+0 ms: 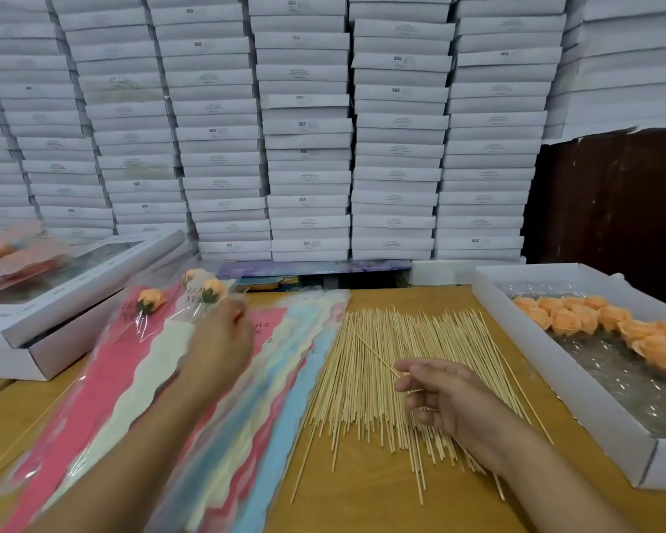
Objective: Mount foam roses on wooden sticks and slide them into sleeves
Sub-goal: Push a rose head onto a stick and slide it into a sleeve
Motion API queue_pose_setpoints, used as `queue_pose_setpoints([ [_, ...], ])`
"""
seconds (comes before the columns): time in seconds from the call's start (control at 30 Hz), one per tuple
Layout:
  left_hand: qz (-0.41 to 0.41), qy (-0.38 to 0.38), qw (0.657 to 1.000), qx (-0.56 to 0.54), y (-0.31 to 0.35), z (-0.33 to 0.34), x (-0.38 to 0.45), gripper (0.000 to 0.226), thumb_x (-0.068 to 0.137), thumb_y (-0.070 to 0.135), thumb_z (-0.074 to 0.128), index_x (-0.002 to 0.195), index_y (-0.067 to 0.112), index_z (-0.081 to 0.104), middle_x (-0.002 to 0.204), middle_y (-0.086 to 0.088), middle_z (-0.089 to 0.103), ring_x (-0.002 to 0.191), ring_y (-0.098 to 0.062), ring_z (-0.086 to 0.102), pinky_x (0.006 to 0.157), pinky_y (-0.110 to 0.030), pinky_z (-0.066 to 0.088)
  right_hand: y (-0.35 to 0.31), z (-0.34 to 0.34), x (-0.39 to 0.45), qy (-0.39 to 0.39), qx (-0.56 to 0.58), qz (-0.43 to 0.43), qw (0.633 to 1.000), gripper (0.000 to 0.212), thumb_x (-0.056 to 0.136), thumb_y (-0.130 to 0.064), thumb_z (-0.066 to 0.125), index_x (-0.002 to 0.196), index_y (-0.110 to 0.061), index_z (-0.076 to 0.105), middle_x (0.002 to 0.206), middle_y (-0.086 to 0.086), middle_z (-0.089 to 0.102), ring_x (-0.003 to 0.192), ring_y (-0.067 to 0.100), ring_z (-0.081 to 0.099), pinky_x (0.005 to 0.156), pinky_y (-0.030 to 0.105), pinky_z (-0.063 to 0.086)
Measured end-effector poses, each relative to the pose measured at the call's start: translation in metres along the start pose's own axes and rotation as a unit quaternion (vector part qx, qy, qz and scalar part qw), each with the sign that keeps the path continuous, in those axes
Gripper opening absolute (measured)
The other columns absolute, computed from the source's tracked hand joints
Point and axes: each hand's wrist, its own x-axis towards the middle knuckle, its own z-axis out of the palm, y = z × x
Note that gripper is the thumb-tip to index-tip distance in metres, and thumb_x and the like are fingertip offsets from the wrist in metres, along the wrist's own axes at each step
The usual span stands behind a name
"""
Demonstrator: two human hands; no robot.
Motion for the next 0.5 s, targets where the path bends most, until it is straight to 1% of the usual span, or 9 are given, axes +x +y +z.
queue_pose_setpoints([
  [0.07, 0.044, -0.086, 0.995, -0.023, 0.025, 0.024, -0.018, 0.039, 0.102, 0.023, 0.050, 0.140, 0.015, 0.053, 0.144, -0.008, 0.055, 0.131, -0.025, 0.051, 0.108, -0.036, 0.037, -0.001, -0.001, -0.002, 0.006, 0.003, -0.006, 1.000, 0.021, 0.096, -0.014, 0.059, 0.113, -0.007, 0.070, 0.094, 0.012, 0.073, 0.071, 0.017, 0.065, 0.057, 0.025, 0.053],
  [0.13, 0.082, -0.164, 0.983, 0.002, 0.037, 0.050, -0.033, 0.048, 0.104, 0.037, 0.045, 0.149, 0.020, 0.044, 0.154, -0.004, 0.044, 0.142, -0.020, 0.039, 0.116, -0.035, 0.027, -0.002, 0.000, -0.003, 0.014, 0.004, -0.010, 1.000, 0.021, 0.097, -0.012, 0.058, 0.114, -0.007, 0.069, 0.093, 0.012, 0.073, 0.071, 0.017, 0.065, 0.058, 0.026, 0.053],
  [0.2, 0.105, -0.226, 0.966, 0.075, 0.040, 0.071, -0.045, 0.055, 0.104, 0.050, 0.036, 0.155, 0.028, 0.033, 0.164, -0.002, 0.028, 0.151, -0.019, 0.022, 0.124, -0.043, 0.014, -0.002, 0.000, -0.003, 0.021, 0.004, -0.013, 1.000, 0.021, 0.097, -0.012, 0.057, 0.114, -0.006, 0.069, 0.091, 0.011, 0.073, 0.071, 0.016, 0.064, 0.057, 0.026, 0.052],
  [0.27, 0.095, -0.261, 0.952, 0.126, 0.036, 0.084, -0.051, 0.058, 0.103, 0.057, 0.026, 0.157, 0.035, 0.024, 0.168, 0.002, 0.014, 0.155, -0.019, 0.006, 0.123, -0.050, 0.000, -0.002, 0.001, -0.003, 0.024, 0.005, -0.015, 1.000, 0.021, 0.097, -0.011, 0.057, 0.114, -0.006, 0.069, 0.090, 0.010, 0.073, 0.070, 0.016, 0.064, 0.057, 0.025, 0.051],
  [0.3, 0.088, -0.261, 0.953, 0.130, 0.034, 0.087, -0.053, 0.058, 0.103, 0.058, 0.024, 0.157, 0.036, 0.024, 0.168, 0.003, 0.013, 0.155, -0.019, 0.003, 0.123, -0.051, -0.003, -0.003, 0.000, -0.003, 0.025, 0.005, -0.016, 1.000, 0.021, 0.098, -0.011, 0.056, 0.114, -0.006, 0.069, 0.090, 0.009, 0.073, 0.069, 0.015, 0.064, 0.056, 0.024, 0.051],
  [0.37, 0.072, -0.227, 0.964, 0.120, 0.028, 0.089, -0.055, 0.056, 0.105, 0.053, 0.022, 0.156, 0.033, 0.028, 0.167, 0.003, 0.019, 0.155, -0.019, 0.009, 0.124, -0.050, 0.001, -0.002, 0.000, -0.003, 0.025, 0.006, -0.018, 1.000, 0.021, 0.098, -0.011, 0.056, 0.113, -0.007, 0.069, 0.089, 0.009, 0.073, 0.069, 0.014, 0.064, 0.057, 0.024, 0.051],
  [0.43, 0.046, -0.169, 0.975, 0.139, 0.025, 0.086, -0.052, 0.053, 0.106, 0.047, 0.024, 0.155, 0.027, 0.033, 0.164, 0.001, 0.028, 0.152, -0.021, 0.020, 0.124, -0.048, 0.012, -0.002, -0.001, -0.002, 0.023, 0.007, -0.019, 1.000, 0.021, 0.098, -0.010, 0.056, 0.113, -0.007, 0.069, 0.090, 0.009, 0.073, 0.069, 0.014, 0.064, 0.057, 0.025, 0.051],
  [0.5, 0.008, -0.132, 0.974, 0.183, 0.022, 0.080, -0.047, 0.050, 0.104, 0.040, 0.029, 0.149, 0.022, 0.042, 0.155, -0.004, 0.041, 0.144, -0.025, 0.035, 0.119, -0.045, 0.026, -0.001, -0.002, -0.001, 0.021, 0.004, -0.018, 1.000, 0.021, 0.097, -0.010, 0.057, 0.113, -0.008, 0.069, 0.091, 0.010, 0.073, 0.069, 0.015, 0.065, 0.057, 0.025, 0.052],
])
